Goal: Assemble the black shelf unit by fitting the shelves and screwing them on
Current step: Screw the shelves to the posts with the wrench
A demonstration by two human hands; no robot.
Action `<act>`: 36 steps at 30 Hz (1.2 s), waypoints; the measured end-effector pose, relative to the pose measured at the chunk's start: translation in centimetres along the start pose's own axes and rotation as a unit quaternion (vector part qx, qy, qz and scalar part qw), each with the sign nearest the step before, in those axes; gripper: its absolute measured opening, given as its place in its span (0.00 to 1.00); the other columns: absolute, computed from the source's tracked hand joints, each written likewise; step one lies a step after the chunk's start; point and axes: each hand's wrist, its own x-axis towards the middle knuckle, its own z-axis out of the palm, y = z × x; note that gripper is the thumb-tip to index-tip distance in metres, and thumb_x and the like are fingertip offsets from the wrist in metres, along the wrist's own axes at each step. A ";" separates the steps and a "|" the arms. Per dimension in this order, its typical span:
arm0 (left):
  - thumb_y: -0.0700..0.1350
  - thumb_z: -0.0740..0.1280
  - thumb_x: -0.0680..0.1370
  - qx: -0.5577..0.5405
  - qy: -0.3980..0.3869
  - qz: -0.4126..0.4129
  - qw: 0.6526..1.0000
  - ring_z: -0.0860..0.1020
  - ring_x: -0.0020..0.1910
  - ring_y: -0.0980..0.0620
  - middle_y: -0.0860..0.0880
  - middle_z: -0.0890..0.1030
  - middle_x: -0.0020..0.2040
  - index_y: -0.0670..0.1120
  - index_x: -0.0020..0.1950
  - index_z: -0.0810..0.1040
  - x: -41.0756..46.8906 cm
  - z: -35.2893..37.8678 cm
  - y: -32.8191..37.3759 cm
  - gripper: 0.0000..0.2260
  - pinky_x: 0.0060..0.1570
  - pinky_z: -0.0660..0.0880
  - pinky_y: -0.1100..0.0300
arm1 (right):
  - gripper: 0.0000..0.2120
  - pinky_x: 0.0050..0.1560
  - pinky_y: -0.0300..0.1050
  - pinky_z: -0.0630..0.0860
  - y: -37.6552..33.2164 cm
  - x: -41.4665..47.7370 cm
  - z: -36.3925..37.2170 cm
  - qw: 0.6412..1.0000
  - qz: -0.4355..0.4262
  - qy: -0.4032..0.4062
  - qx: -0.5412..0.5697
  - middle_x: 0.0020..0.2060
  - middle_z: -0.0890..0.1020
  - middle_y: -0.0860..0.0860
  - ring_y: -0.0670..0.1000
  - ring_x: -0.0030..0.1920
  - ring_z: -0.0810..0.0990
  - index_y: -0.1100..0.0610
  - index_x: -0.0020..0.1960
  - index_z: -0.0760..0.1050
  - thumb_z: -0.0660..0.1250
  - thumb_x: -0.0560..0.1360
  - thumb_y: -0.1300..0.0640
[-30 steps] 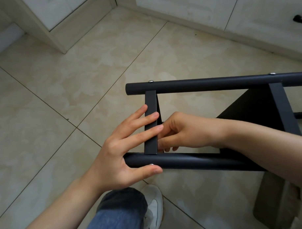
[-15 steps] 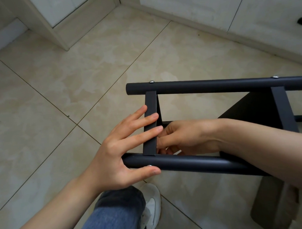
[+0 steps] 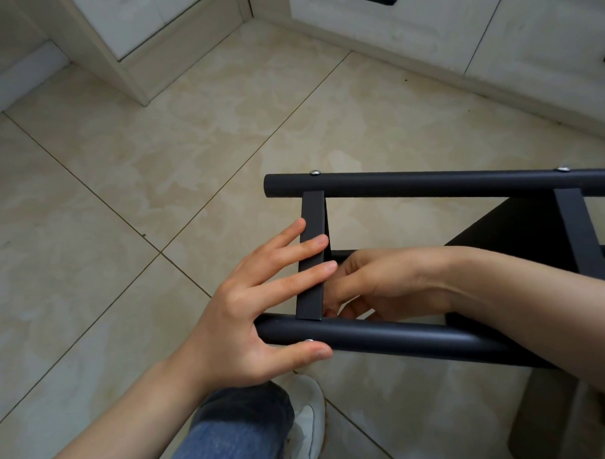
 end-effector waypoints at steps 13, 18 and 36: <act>0.58 0.73 0.75 -0.013 0.005 -0.006 1.000 0.62 0.79 0.42 0.46 0.71 0.75 0.42 0.72 0.73 0.2 -0.1 0.2 0.31 0.74 0.64 0.43 | 0.08 0.48 0.44 0.77 -0.1 -0.1 -0.3 1.000 0.000 -0.005 0.011 0.40 0.82 0.53 0.49 0.41 0.80 0.55 0.40 0.84 0.70 0.76 0.55; 0.56 0.75 0.73 -0.022 -0.011 -0.009 1.000 0.61 0.80 0.43 0.47 0.70 0.76 0.42 0.73 0.72 0.2 -0.2 0.2 0.32 0.76 0.62 0.44 | 0.07 0.51 0.46 0.77 -0.1 0.2 0.1 1.000 0.013 0.017 -0.009 0.42 0.83 0.53 0.49 0.42 0.80 0.55 0.43 0.84 0.72 0.74 0.52; 0.55 0.75 0.73 -0.017 -0.006 -0.009 1.000 0.61 0.80 0.43 0.46 0.71 0.75 0.42 0.71 0.74 0.2 -0.3 0.4 0.31 0.75 0.64 0.44 | 0.07 0.53 0.47 0.77 -0.4 0.0 -0.2 0.999 0.032 0.014 -0.009 0.45 0.84 0.52 0.48 0.44 0.82 0.54 0.46 0.84 0.70 0.77 0.52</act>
